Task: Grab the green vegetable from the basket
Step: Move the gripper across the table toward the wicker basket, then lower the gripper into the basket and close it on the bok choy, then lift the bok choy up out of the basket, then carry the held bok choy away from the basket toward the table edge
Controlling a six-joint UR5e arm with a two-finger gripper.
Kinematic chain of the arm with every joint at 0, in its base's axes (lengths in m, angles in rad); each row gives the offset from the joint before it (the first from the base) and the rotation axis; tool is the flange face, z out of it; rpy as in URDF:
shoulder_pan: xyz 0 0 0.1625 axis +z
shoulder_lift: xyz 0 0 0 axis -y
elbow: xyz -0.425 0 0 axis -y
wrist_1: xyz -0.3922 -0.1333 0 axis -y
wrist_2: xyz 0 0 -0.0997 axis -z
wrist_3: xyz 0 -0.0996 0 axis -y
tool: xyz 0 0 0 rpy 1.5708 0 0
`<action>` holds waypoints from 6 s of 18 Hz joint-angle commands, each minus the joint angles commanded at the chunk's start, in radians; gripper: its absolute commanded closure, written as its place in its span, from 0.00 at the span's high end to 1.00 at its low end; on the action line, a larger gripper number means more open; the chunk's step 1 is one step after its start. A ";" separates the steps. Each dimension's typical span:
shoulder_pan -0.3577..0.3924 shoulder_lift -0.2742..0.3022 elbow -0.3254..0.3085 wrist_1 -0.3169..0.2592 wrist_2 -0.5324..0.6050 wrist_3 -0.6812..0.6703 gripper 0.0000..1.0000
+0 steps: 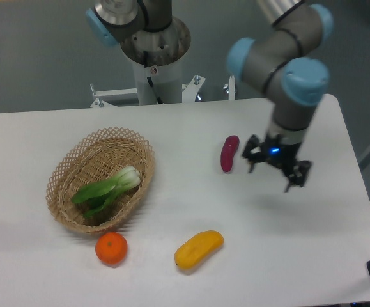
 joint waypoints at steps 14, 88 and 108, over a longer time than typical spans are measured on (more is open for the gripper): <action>-0.315 0.006 -0.029 -0.083 -0.015 -0.296 1.00; 0.205 -0.043 0.162 -0.089 0.063 -0.005 0.00; 0.290 -0.179 0.373 -0.281 0.110 0.146 0.04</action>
